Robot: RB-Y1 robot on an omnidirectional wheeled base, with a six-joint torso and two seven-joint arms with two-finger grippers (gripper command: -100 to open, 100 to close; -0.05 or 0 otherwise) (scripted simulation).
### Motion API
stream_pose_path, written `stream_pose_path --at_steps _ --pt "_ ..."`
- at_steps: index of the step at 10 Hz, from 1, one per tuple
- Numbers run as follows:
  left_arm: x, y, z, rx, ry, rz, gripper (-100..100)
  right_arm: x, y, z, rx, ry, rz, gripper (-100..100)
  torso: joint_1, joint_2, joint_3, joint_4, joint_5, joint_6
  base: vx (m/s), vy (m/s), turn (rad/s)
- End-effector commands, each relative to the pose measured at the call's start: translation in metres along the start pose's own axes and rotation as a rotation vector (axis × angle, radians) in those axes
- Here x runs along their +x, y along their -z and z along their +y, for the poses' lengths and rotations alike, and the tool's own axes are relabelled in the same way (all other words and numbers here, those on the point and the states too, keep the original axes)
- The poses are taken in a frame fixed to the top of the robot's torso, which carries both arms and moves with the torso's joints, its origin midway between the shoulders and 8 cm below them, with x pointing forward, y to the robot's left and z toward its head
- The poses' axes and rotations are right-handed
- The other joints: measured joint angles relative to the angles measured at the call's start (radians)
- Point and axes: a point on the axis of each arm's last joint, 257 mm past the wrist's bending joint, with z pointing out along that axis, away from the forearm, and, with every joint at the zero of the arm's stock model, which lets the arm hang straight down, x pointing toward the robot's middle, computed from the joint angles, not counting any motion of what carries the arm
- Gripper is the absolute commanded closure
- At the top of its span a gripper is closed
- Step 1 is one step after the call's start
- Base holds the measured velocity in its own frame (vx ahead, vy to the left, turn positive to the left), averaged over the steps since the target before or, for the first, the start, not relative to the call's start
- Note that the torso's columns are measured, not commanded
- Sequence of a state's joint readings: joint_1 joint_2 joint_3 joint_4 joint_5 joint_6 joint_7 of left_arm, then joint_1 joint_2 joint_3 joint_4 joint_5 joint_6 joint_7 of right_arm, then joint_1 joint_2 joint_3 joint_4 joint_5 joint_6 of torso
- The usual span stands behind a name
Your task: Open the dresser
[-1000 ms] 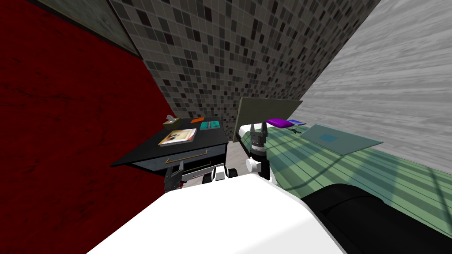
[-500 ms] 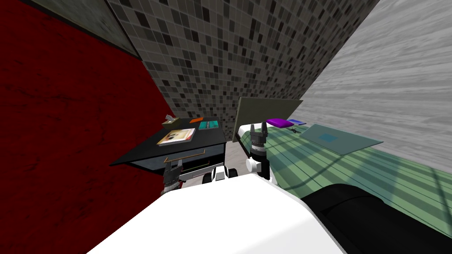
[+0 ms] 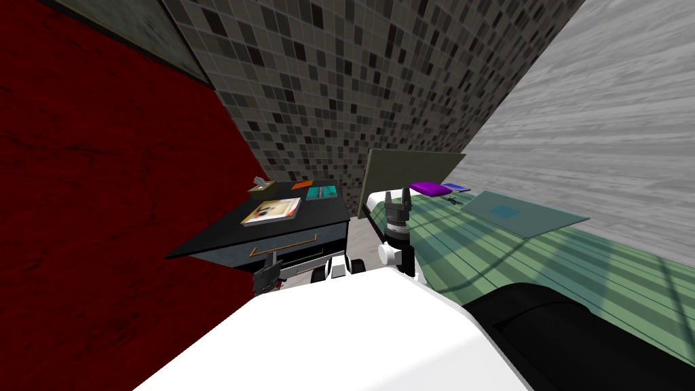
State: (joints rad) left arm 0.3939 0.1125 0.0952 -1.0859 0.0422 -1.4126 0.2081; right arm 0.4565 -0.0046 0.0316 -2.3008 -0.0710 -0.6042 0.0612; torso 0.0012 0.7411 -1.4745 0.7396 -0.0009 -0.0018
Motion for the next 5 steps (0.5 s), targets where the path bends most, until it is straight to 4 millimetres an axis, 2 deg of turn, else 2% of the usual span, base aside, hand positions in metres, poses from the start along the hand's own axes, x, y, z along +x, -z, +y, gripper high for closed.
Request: stream_pose_path --at_steps 1,5 --pt "0.003 0.005 -0.001 0.004 -0.001 0.0 100 0.0 0.0 0.0 0.0 0.0 0.0 0 0.001 -0.002 -0.001 -0.001 0.001 0.001 0.0 0.009 -0.008" --pt "-0.012 -0.001 -0.012 0.006 0.002 0.006 100 0.0 0.0 0.0 0.0 0.0 0.0 0 -0.003 0.003 0.001 0.002 -0.002 0.0 -0.083 -0.059 0.023"
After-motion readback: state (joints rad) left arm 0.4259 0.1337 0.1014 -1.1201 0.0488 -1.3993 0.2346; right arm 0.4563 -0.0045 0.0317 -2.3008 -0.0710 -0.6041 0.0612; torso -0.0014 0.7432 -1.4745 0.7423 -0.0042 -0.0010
